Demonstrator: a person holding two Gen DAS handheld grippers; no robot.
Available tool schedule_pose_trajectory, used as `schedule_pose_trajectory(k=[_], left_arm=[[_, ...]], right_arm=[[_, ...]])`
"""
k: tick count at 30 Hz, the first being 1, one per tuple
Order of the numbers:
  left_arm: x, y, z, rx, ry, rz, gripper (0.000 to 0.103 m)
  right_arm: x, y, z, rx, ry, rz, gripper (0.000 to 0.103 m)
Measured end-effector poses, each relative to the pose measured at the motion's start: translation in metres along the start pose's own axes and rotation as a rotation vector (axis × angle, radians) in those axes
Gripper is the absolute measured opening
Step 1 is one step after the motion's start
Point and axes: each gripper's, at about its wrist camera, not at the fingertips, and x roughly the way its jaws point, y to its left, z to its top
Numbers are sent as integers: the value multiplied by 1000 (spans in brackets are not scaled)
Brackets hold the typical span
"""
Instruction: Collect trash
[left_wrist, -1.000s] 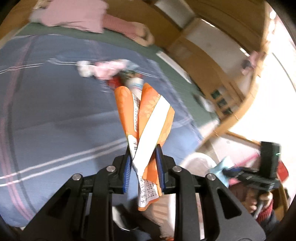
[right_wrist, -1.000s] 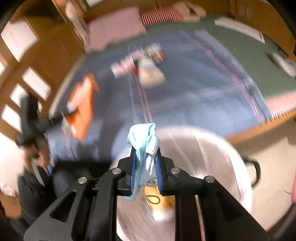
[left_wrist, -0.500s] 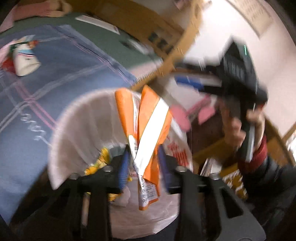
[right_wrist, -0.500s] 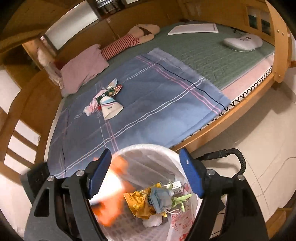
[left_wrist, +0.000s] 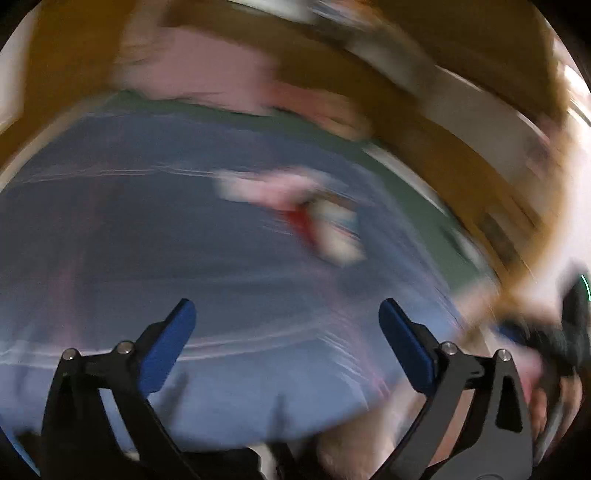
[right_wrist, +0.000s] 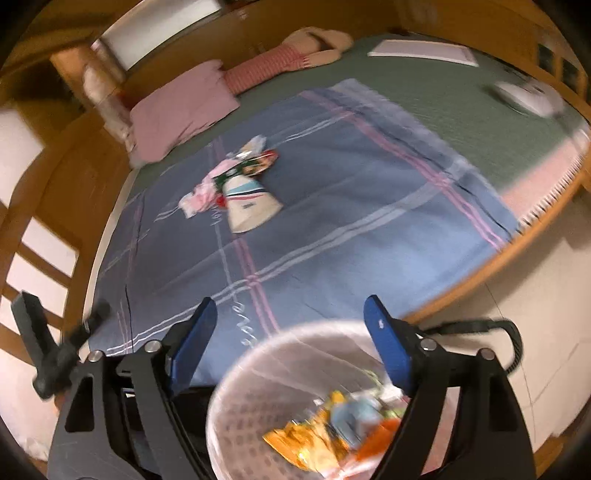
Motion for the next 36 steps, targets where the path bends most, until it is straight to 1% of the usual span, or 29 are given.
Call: schedule_pose_trajectory(k=[3,5,7,9,10,12,13,15,17,19,21,24,25,26,27,29,31,33,34,35,36], left_arm=[[6,51,5,-235,11,49,99],[12,74,4,-346,33,65,99],[23,86,2,-409,66,59,99],[32,89,-4,-433,110,68,99],[35,88,-6,-438,129,67,99],[31,85,-10,-435,124,63,99],[31,93,-7,-434,120,68,99],[33,94,-4,-431,123,76,99],[39,96,-2,-445,134,69,99],[44,99,-2,-473,144,63,99],[47,106,-3,-506,163,50,99],[54,111,-5,-537,190,36,99],[55,110,-5,-539,192,35,99],[56,109,-5,-539,191,33,99],[55,109,-6,-539,190,30,99],[54,107,-6,-545,182,24,99],[52,108,-8,-566,165,17,99],[46,116,-10,-612,136,24,99],[41,122,-12,-646,116,37,99],[37,129,-14,-680,96,54,99],[32,137,-16,-714,77,83,99]], right_arm=[[42,31,16,-57,35,27,82],[67,47,25,-63,62,56,82],[91,63,35,-63,79,80,82],[114,76,45,-73,87,84,82],[131,86,52,-91,79,54,82],[154,104,62,-154,71,-14,82],[170,117,70,-221,59,-76,82],[198,128,86,-270,27,-194,82],[223,130,98,-266,32,-253,82],[245,125,109,-232,60,-251,82],[263,115,119,-187,110,-220,83],[271,105,121,-134,131,-184,83],[271,103,118,-110,133,-141,83],[270,103,115,-94,142,-101,76],[268,104,106,-63,182,-15,71],[268,112,90,-55,229,72,69],[269,132,73,-112,279,145,69],[268,154,54,-173,333,216,69],[267,172,37,-223,384,277,69],[267,184,27,-257,411,308,69],[264,203,12,-320,455,363,69]])
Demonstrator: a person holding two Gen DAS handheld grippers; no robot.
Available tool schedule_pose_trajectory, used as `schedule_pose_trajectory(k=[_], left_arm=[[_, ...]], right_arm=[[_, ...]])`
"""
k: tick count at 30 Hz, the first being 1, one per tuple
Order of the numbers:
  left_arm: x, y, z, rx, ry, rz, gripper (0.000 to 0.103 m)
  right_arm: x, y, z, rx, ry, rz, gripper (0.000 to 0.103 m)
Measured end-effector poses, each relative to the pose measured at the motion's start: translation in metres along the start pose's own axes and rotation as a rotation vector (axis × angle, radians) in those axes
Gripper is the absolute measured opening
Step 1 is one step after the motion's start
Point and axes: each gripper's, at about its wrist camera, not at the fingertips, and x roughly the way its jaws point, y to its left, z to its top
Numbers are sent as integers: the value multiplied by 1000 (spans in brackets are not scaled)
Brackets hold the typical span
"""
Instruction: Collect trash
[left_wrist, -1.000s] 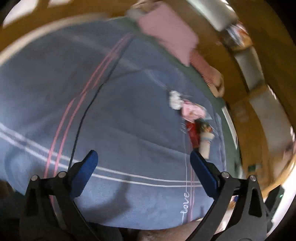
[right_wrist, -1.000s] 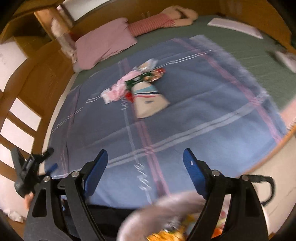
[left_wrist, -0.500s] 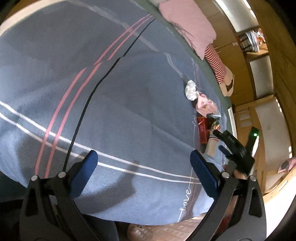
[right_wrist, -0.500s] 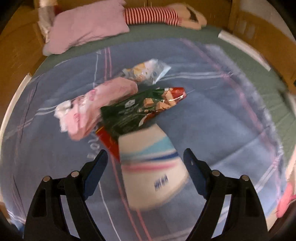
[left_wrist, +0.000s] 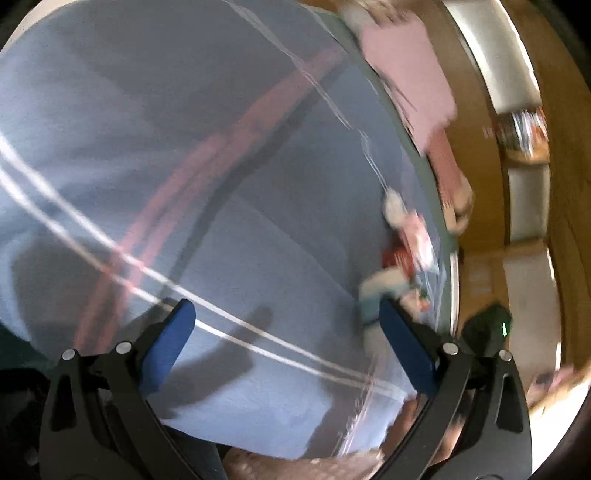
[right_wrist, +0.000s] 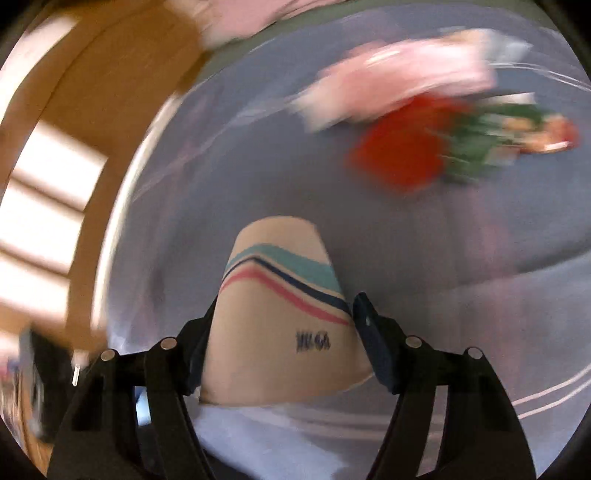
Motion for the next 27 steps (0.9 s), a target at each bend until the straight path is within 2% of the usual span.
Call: schedule_pose_trajectory(k=[3,6,7,8,9,12,17,20,21,23,25,27], left_arm=[[-8,17,9,-60,-36,49,99],[-9,26,17,-97,-32,64,99],[-8,26,19,-98,-25,64,99],[-6,25,20,-92,-20,64,99],[-5,23,19,-84,-14,63,99],[3,13,15,-43,22,53,99],[14,4,10,-2,78,46,99],[19,2,11,-2,92,53,99],[21,2,10,-4,95,55,99],[23,2,11,-10,99,57,99],[22,3,12,-11,94,58,99],[21,3,12,-17,86,60,99]], right_arm=[[5,32,-4,-99,47,88,71],[-14,36,-1,-98,-39,95,84],[-24,30,6,-79,-100,60,85],[-31,23,12,-56,-146,-18,85],[-35,10,24,-11,-183,-159,85],[-30,-26,45,111,-210,-348,85],[-17,-66,58,242,-238,-409,85],[-9,-70,64,227,-249,-474,85],[-8,-66,62,192,-264,-503,83],[-7,-68,55,160,-280,-518,67],[-8,-71,54,135,-268,-513,57],[-4,-68,56,99,-225,-492,52]])
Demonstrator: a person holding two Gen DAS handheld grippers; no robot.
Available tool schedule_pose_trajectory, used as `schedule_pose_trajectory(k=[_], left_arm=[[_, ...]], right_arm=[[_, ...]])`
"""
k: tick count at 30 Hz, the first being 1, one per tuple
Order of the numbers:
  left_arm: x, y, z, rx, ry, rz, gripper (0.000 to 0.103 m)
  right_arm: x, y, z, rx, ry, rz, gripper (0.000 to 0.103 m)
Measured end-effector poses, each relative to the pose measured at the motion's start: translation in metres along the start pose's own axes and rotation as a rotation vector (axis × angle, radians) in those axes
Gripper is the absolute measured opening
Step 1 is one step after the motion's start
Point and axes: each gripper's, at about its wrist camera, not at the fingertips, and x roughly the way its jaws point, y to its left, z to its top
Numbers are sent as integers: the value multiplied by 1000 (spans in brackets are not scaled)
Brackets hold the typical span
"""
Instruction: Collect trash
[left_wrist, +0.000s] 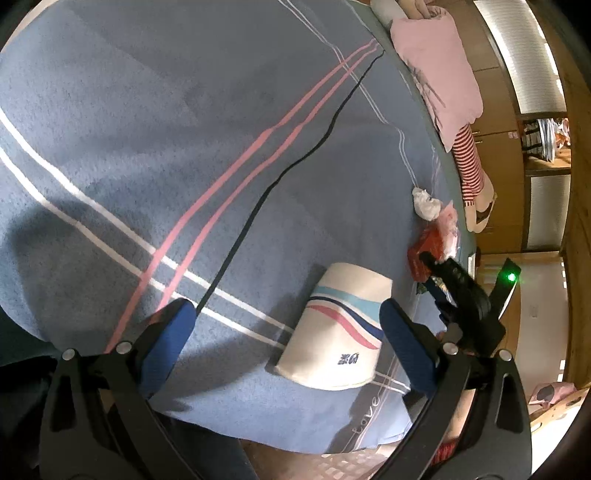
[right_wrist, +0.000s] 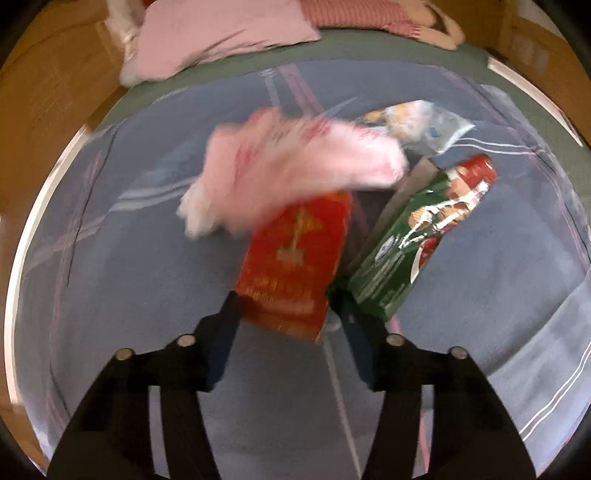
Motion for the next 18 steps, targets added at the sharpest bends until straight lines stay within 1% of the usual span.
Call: schedule_pose_trajectory(k=[1,2,3,4,6,8,10,11,13,15,16,17,18], left_arm=[[-1,1,0,-3,-3,2,99],[-2,1,1,-6,-5,3,99],[-3,3,1,-9,-8,3,99],[-5,4,2,-14,-11,5,99],[-8,8,3,-25,-16,10,99],[-10,11,5,-39,-20,11,99],[-11,13,6,-50,-22,10,99],[-12,15,6,-53,-22,10,99],[-12,14,6,-51,-21,14,99],[-11,15,6,-44,-12,15,99],[-10,14,5,-41,-6,15,99],[-9,13,5,-37,-2,17,99],[-8,13,6,-33,0,18,99]], right_arm=[[0,2,-7,-35,52,25,37],[5,5,-17,-67,126,63,25],[3,7,-23,-92,132,65,25],[-5,11,-34,-162,116,54,25],[-11,11,-45,-200,132,73,25],[-19,4,-56,-211,162,98,25],[-26,-10,-58,-162,169,115,25],[-33,-21,-55,-116,150,128,25],[-48,-39,-48,-52,71,148,25],[-53,-47,-43,-17,33,139,33],[-54,-47,-41,-3,26,136,46],[-53,-48,-38,25,21,130,65],[-51,-49,-35,58,16,126,72]])
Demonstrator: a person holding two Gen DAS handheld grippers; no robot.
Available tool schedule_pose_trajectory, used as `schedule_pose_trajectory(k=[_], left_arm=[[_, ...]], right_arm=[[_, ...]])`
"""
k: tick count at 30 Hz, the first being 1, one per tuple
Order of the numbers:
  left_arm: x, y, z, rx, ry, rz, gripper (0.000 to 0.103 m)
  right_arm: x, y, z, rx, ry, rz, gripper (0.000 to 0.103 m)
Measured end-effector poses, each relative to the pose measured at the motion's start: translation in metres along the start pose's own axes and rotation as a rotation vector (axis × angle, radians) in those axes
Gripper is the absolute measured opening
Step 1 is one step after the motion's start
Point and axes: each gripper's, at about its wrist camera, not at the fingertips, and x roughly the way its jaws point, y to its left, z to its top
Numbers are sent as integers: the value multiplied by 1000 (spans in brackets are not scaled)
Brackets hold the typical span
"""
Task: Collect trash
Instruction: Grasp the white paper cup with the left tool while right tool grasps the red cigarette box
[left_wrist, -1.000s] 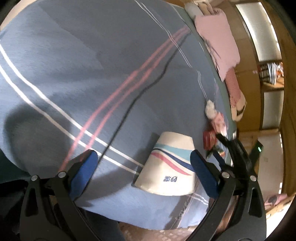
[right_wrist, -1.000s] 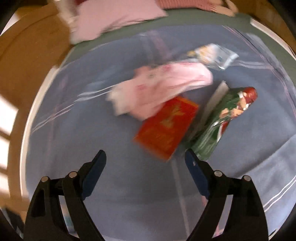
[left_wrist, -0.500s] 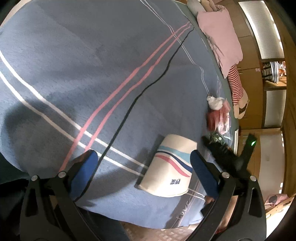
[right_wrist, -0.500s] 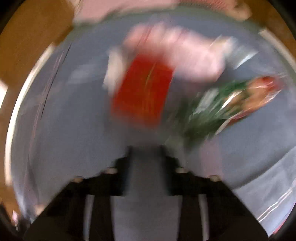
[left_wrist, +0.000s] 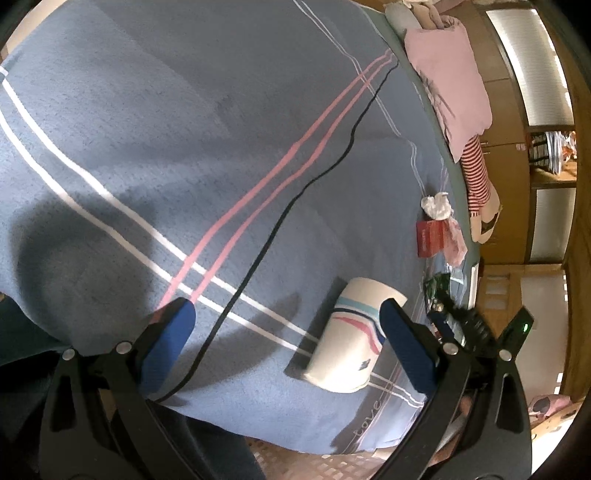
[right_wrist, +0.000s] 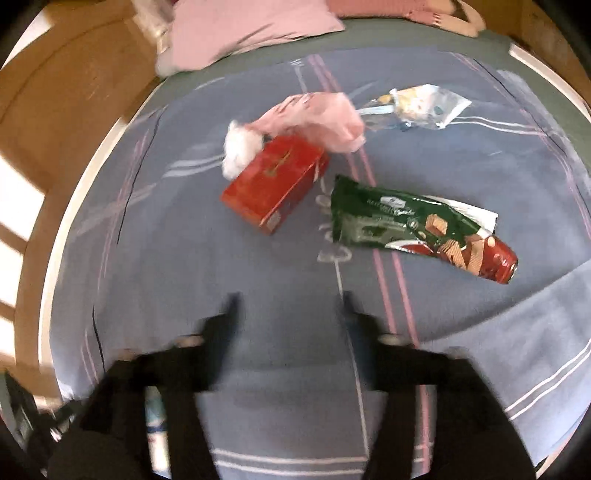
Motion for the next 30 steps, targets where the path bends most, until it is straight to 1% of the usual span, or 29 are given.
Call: schedule_pose_trajectory(k=[1,2,3,4,6,7,8,9,11,13,15,16,17,18,19,20,22,24,27,28,29,30], left_arm=[[0,1,0,2,2,0,99],[-1,2,1,1,4,-2,99],[-1,2,1,-1,5,-4,99],[-1,3,1,-4,8,-6,99],[-1,4,1,-5,10,-7,99],[-1,3,1,-4,12,-6,99],[-1,3,1,-3,13,-6,99],[-1,4,1,-1,16,-5,99],[0,3,1,1,26,-1,99],[2,0,0,12,46,3,99],[3,-1,-1,34,60,13,99],[4,-1,-1,41,64,17,99],[6,-2,0,48,70,23,99],[6,-3,-1,51,74,26,99],[7,-3,0,55,79,30,99],[7,-4,0,58,83,33,99],[7,-5,0,61,85,37,99],[7,-6,0,63,87,37,99],[8,-8,1,70,94,32,99],[7,-8,1,72,96,26,99],[7,-9,2,72,97,23,99],[7,-9,3,71,98,19,99]], right_arm=[[2,-2,3,31,-10,13,75],[13,3,16,57,-16,31,75],[17,6,20,91,-24,60,75],[23,1,26,165,-25,116,75],[33,10,34,233,-22,136,75],[36,11,39,262,-26,131,75],[41,18,46,274,-37,117,75],[45,29,54,260,-53,90,75],[54,52,66,207,-72,25,78],[63,59,77,174,-86,-19,78],[79,68,85,135,-65,-99,78],[86,70,85,113,-37,-146,78],[95,71,95,100,-13,-173,78],[101,71,95,85,13,-208,78],[104,71,97,77,13,-224,74],[102,72,96,54,5,-246,66],[98,69,94,36,7,-231,64],[89,63,81,21,36,-187,64],[78,69,52,-78,85,-184,64],[70,76,33,-154,107,-182,64],[68,81,23,-185,117,-176,64],[62,86,7,-236,135,-164,64]])
